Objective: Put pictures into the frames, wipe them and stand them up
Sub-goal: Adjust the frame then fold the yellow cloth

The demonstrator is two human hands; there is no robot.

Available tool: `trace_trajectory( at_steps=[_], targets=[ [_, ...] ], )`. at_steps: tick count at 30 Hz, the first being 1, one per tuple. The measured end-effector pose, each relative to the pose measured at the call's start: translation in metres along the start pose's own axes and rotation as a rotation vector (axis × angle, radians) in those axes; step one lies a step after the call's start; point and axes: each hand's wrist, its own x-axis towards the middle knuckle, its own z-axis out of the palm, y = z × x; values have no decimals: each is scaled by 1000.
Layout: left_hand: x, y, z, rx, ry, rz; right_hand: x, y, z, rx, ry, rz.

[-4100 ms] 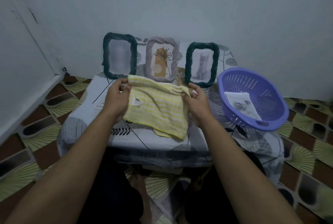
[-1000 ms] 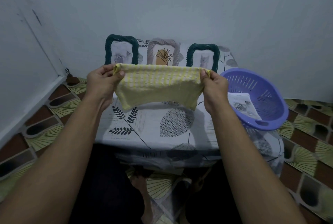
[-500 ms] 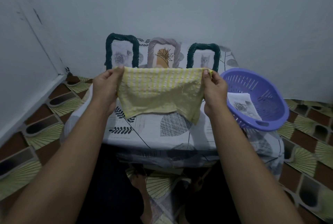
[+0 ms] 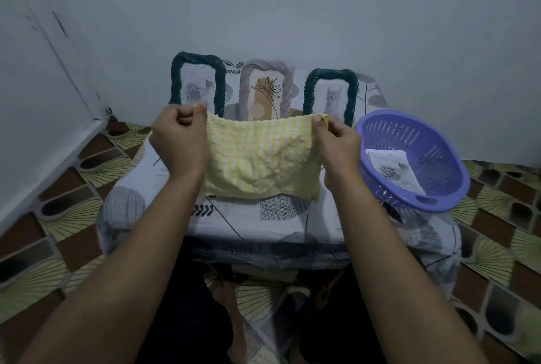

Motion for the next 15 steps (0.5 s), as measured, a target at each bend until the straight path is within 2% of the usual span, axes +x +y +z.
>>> trace_trajectory(
  at_steps=[4, 9, 12, 15],
  targets=[
    [-6, 12, 4, -5, -9, 120, -4, -9, 14, -123, -13, -95],
    [-13, 19, 7, 127, -145, 279, -9, -19, 17, -292, 29, -232],
    [-14, 14, 7, 115, -233, 303, -12, -21, 16, -397, 2, -238],
    [-13, 8, 6, 103, -307, 238, -11, -16, 13, -371, 24, -134]
  ],
)
